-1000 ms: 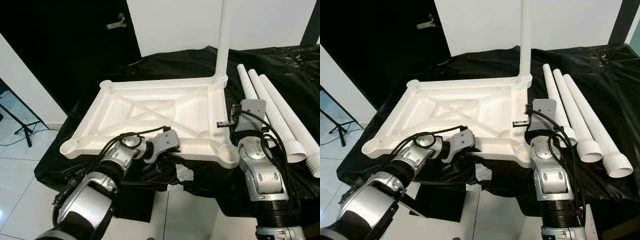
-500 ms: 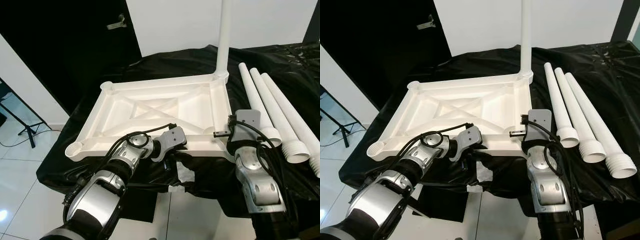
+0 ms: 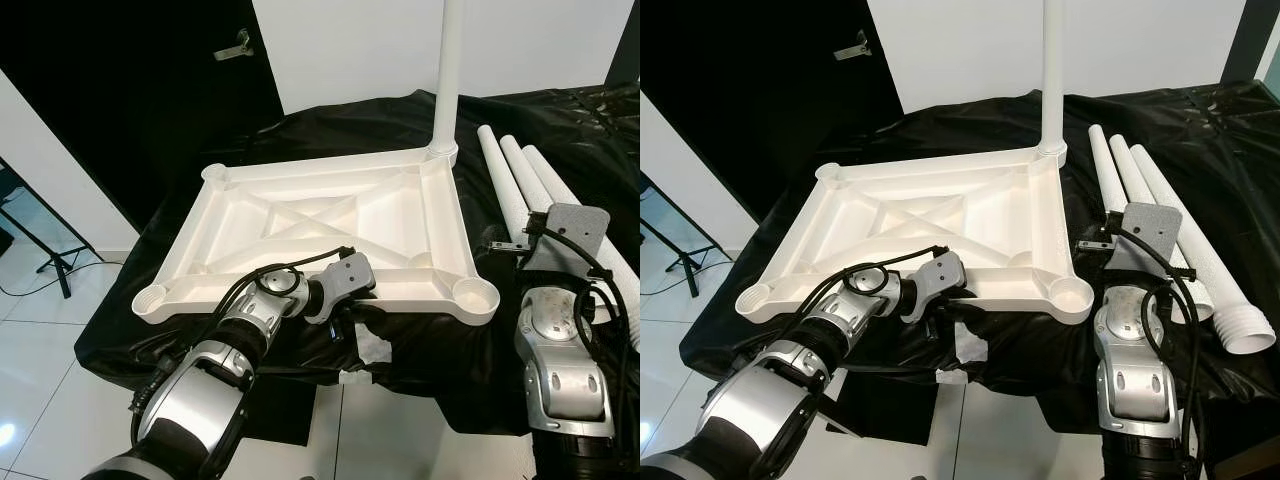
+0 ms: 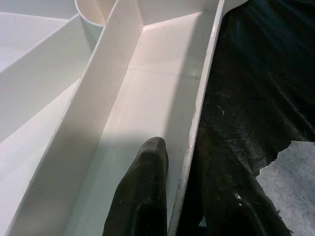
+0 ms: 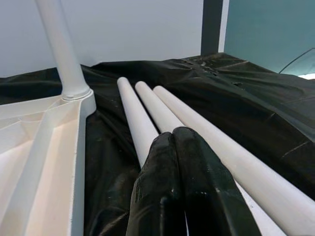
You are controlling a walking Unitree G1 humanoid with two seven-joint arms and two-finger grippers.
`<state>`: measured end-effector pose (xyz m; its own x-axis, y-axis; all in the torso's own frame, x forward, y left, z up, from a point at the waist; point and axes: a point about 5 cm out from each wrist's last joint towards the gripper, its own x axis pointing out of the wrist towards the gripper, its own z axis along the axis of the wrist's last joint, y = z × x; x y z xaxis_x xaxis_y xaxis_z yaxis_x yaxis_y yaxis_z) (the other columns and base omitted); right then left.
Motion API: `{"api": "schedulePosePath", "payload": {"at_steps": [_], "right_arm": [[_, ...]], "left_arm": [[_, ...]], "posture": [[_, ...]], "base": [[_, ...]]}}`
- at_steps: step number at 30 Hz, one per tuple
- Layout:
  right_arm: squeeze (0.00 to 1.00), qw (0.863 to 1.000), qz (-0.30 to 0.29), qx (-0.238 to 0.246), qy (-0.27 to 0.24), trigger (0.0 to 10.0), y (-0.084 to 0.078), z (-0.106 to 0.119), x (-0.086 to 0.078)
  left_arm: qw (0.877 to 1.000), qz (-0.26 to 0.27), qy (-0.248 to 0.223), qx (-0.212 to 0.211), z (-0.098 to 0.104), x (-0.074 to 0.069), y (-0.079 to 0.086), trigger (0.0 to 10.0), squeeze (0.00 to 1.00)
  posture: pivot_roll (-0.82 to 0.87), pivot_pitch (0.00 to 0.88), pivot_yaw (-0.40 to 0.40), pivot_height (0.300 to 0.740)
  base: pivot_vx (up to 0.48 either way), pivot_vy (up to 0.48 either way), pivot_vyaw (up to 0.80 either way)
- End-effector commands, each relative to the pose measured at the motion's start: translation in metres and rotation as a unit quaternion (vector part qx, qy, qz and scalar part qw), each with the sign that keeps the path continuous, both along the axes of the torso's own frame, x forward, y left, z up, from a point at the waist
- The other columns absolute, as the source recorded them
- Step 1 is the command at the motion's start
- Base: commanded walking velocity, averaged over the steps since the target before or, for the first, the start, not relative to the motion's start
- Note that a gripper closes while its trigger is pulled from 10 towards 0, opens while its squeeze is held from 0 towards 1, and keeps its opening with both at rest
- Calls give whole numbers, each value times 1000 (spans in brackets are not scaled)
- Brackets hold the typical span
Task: Building children table
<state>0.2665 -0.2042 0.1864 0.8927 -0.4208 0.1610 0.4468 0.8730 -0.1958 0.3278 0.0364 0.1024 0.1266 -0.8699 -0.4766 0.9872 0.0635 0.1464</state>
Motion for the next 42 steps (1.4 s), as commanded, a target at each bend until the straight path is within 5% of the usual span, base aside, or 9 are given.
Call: {"api": "schedulePosePath", "payload": {"at_steps": [1, 9, 10, 22, 29, 30, 31, 32, 42], "right_arm": [[0, 1000, 7, 10, 8, 10000, 4, -1, 2], [0, 1000, 12, 16, 16, 10000, 8, -3, 4], [0, 1000, 13, 19, 18, 10000, 9, -4, 5], [0, 998, 40, 24, 37, 10000, 18, -8, 8], [0, 997, 47, 42, 38, 10000, 14, 1, 13], [361, 997, 47, 48, 38, 10000, 13, 2, 14], [361, 997, 47, 48, 38, 10000, 13, 2, 14], [1000, 996, 46, 58, 41, 10000, 10, 3, 17], [1000, 991, 20, 89, 101, 10000, -16, -4, 29]], "left_arm": [[991, 123, -30, -31, -10, 5, -4, 10000, 1000], [990, 135, -41, -27, -10, 7, -3, 10000, 1000], [990, 133, -45, -28, -10, 7, -2, 10000, 0], [990, 21, 0, -136, 12, -5, 17, 10000, 0], [960, -92, 87, -249, 48, -25, 43, 10000, 0], [949, -108, 100, -279, 58, -28, 46, 10000, 0], [949, -108, 100, -279, 58, -28, 46, 10000, 0], [938, -108, 103, -314, 69, -27, 48, 10000, 0], [933, -52, 88, -344, 71, -16, 36, 10000, 0]], "posture": [[-222, 0, 136, 740], [-216, 0, 134, 740], [-216, 0, 134, 740], [-203, 0, 130, 740], [-200, 0, 124, 740], [-199, 0, 123, 740], [-199, 0, 123, 740], [-195, 0, 120, 740], [-192, 0, 114, 740]], "base": [[0, 0, 0], [0, 0, 0], [0, 0, 0], [0, 0, 0], [0, 0, 0], [0, 0, 0], [0, 0, 0], [0, 0, 0], [0, 0, 0]]}}
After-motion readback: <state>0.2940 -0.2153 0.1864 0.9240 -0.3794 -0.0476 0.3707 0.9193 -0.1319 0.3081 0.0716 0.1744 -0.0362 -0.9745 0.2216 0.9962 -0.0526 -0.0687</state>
